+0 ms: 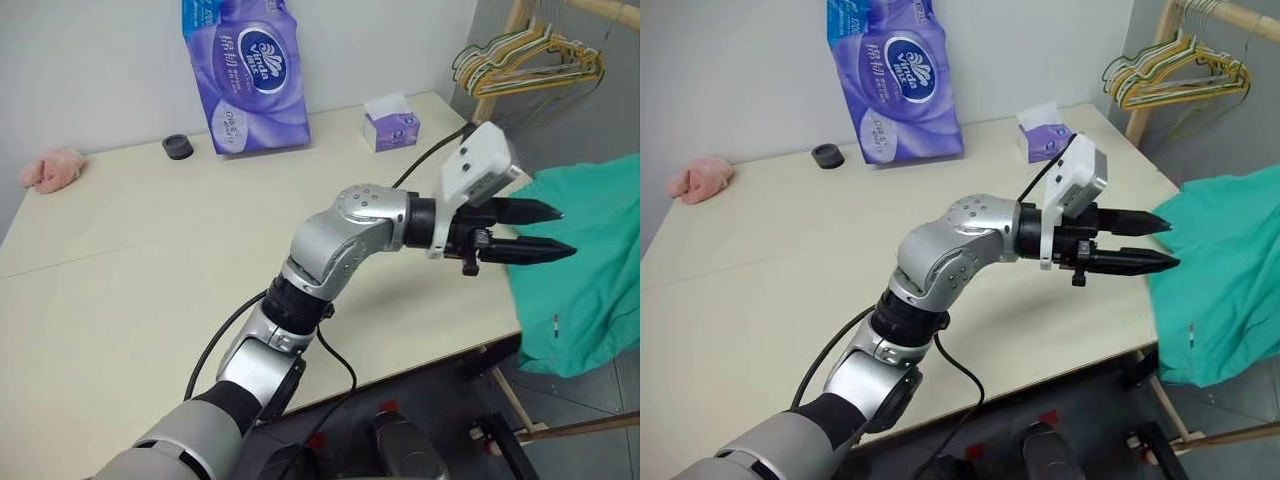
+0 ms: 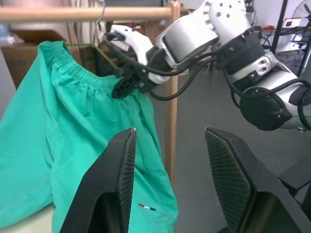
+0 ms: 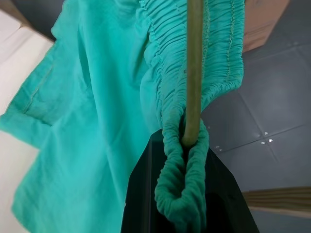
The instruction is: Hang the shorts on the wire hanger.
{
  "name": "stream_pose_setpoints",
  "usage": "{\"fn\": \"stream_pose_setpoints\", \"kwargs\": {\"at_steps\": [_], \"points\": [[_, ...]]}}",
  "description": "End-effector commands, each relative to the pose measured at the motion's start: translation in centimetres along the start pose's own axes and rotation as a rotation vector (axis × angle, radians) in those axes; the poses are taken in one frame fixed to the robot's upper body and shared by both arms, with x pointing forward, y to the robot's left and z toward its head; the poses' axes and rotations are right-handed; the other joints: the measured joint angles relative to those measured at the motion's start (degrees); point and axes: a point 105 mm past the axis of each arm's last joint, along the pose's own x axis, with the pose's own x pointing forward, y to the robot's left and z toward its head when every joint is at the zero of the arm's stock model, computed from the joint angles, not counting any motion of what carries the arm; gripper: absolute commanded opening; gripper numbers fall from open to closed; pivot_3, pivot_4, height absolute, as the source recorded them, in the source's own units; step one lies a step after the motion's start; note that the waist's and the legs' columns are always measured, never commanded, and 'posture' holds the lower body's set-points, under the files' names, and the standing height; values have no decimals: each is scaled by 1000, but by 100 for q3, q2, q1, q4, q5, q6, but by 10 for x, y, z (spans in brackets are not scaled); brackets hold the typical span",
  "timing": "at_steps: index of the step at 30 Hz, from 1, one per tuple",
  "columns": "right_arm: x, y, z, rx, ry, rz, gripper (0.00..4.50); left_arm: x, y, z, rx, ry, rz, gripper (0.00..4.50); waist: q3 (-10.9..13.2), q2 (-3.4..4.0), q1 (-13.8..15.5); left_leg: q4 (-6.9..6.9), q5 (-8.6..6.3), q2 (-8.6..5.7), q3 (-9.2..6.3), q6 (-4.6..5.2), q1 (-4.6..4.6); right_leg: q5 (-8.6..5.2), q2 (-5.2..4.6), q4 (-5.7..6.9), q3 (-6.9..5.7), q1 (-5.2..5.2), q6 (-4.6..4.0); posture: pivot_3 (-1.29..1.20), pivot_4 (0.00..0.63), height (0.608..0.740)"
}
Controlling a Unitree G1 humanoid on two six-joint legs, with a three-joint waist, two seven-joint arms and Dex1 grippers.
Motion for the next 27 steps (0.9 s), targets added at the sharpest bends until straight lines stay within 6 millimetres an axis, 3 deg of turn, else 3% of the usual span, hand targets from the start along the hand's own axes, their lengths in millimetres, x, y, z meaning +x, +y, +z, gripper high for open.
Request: {"fn": "stream_pose_setpoints", "kwargs": {"at_steps": [1, 8, 16, 27], "points": [[-8, 2, 24, -11, -85, 14, 0, 4, 2, 14, 55, -36, 9, 2356, 2, -2, 3, -6, -1, 0, 4, 2, 0, 1, 0, -5, 4, -1, 2, -327, 178, 740], [2, -18, 37, 10, -90, -55, 0, 11, 6, 19, 88, -52, 8, 2356, 63, 0, 50, -28, -1, -3, 11, 1, 1, -1, -6, -12, 13, -9, 10, -326, 183, 740], [15, -41, 39, 24, -41, -108, 0, 20, 8, 24, 106, -71, -3, 2356, 117, 10, 30, -57, -2, -5, 28, 0, 9, -6, -8, -13, 52, -19, 18, -322, 186, 740], [19, -40, 25, 37, 54, -52, 0, 35, 20, 45, 182, -102, -16, 2356, 125, 11, 11, -56, -6, -8, 69, 6, 19, -4, -8, -13, 93, -24, 24, -317, 189, 740]]}}
